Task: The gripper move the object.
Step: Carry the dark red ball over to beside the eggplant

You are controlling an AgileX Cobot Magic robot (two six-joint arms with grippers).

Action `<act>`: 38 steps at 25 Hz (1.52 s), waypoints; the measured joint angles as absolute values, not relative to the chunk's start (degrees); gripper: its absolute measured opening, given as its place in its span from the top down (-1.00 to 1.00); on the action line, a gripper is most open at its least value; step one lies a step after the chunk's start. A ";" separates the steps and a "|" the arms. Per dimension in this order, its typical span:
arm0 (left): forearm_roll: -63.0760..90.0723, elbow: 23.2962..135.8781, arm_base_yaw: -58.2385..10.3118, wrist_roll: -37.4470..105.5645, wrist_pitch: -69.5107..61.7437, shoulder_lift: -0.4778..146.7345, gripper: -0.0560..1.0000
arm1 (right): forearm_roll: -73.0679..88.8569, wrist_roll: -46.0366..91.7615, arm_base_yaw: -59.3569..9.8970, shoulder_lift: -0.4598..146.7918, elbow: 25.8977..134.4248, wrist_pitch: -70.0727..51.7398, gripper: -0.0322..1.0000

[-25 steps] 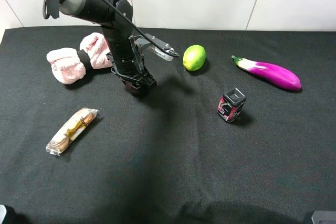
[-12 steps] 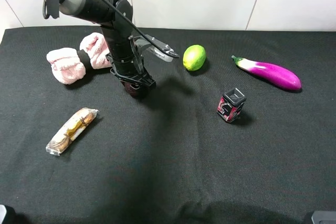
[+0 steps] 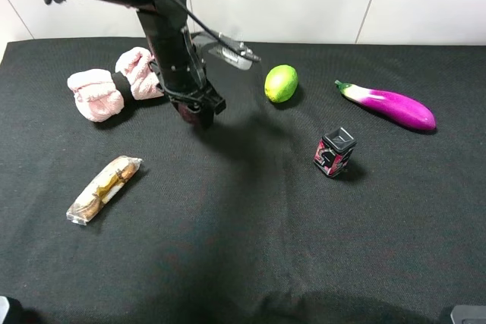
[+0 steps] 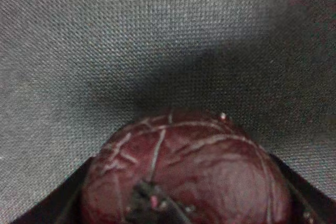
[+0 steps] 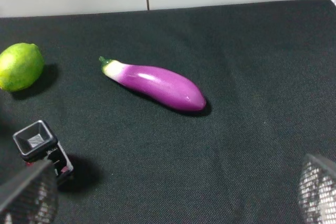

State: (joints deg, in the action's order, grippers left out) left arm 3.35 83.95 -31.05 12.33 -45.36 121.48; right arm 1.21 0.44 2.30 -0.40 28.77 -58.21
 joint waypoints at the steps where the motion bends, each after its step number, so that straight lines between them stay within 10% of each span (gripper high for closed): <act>1: 3.35 84.43 -31.05 11.95 -46.04 121.24 -0.20 | 1.21 0.44 2.30 -0.40 28.77 -58.21 -0.41; 38: -1.90 102.77 -47.45 1.66 -61.07 118.83 -0.20 | 1.21 0.44 2.30 -0.40 28.77 -58.22 -0.41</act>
